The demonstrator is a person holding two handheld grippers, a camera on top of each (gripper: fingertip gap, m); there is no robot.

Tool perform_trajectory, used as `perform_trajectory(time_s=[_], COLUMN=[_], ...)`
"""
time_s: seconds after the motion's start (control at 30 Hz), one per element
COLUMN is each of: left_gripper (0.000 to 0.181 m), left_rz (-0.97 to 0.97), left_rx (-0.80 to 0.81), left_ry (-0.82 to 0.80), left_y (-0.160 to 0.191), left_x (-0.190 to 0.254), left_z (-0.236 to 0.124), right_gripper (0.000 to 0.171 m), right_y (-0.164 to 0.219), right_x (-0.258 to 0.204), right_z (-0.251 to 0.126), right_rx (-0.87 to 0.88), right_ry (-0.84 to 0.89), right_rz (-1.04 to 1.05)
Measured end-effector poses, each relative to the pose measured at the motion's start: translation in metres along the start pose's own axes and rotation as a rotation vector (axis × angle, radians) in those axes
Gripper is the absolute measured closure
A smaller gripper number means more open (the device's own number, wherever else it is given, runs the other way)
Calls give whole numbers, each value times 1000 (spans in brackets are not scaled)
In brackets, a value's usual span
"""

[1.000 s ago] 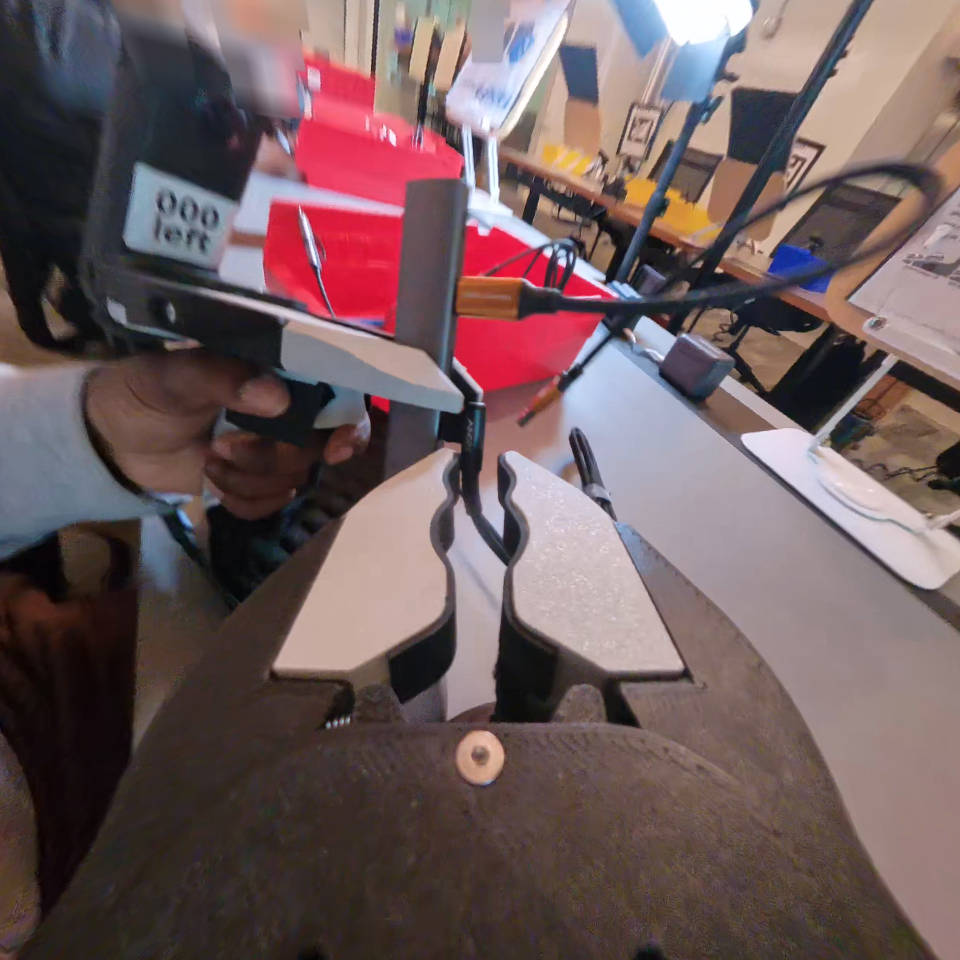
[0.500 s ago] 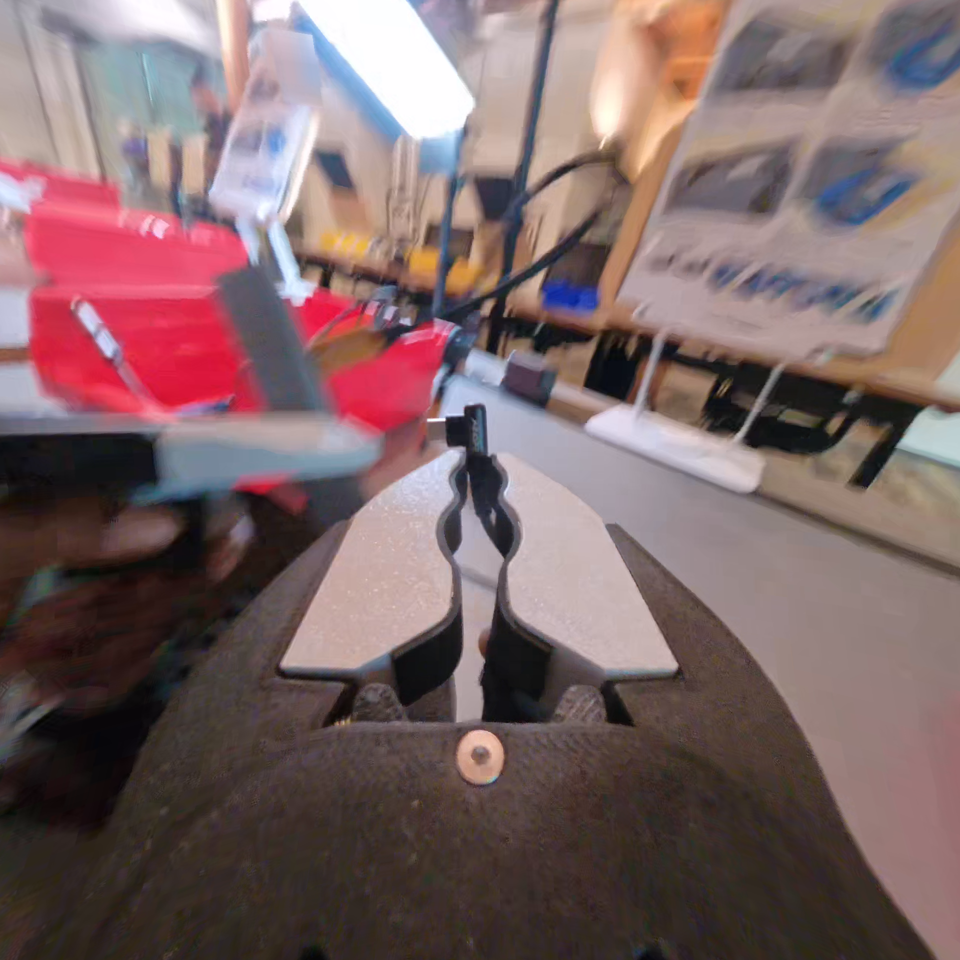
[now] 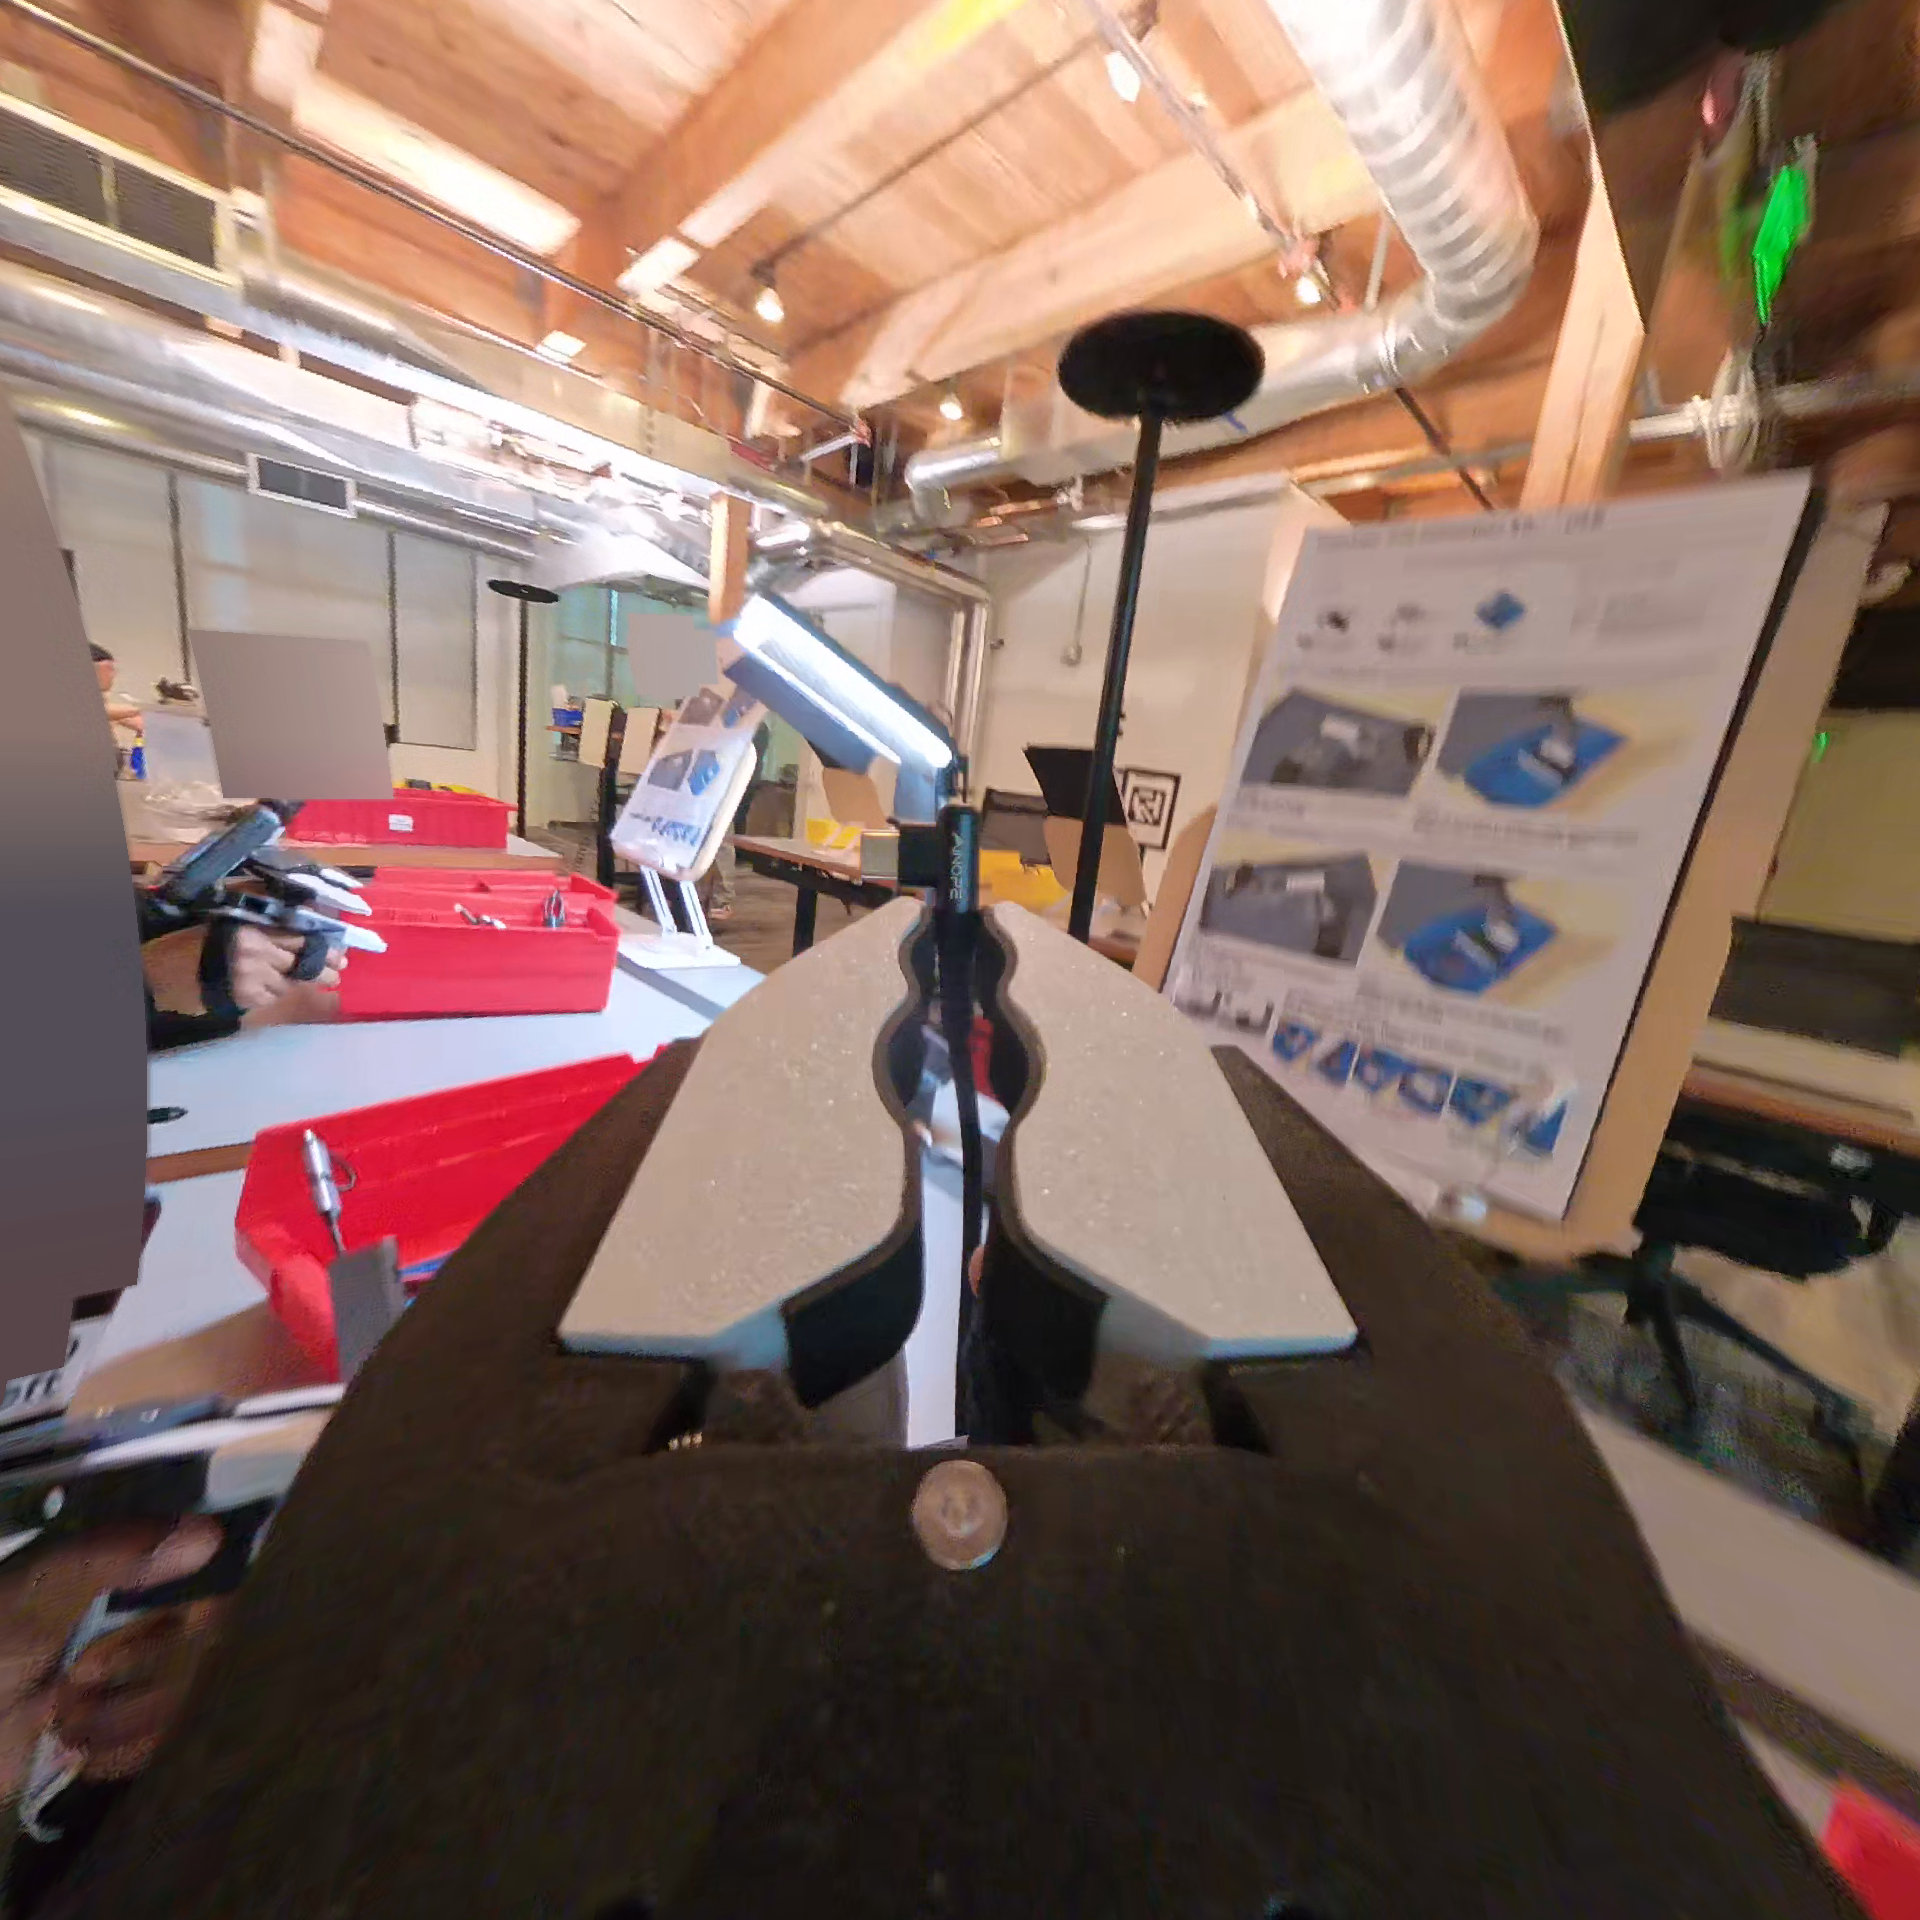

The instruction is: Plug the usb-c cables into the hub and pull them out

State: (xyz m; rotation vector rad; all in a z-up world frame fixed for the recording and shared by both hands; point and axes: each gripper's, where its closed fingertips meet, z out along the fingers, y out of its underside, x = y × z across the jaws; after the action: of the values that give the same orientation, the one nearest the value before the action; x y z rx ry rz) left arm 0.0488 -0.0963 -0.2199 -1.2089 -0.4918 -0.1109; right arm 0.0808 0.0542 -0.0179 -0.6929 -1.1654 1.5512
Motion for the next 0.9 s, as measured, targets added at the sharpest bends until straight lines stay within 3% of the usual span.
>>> perform_trajectory(time_s=[0.2, 0.47, 0.67, 0.9], left_gripper=[170, 170, 170, 170], left_rz=[2, -5, 3, 3], left_rx=[-9, -10, -15, -20], left_ry=[26, 42, 45, 58], left_y=[2, 2, 3, 4], left_x=[3, 4, 5, 7], left_z=[0, 0, 0, 1], right_gripper=[165, 164, 164, 163], right_y=[-102, -181, -167, -84], right_x=[37, 115, 170, 186], right_z=[21, -23, -74, -113], right_rx=[40, 56, 17, -79], right_ry=[11, 81, 115, 96], right_rz=[-129, -117, -74, -21])
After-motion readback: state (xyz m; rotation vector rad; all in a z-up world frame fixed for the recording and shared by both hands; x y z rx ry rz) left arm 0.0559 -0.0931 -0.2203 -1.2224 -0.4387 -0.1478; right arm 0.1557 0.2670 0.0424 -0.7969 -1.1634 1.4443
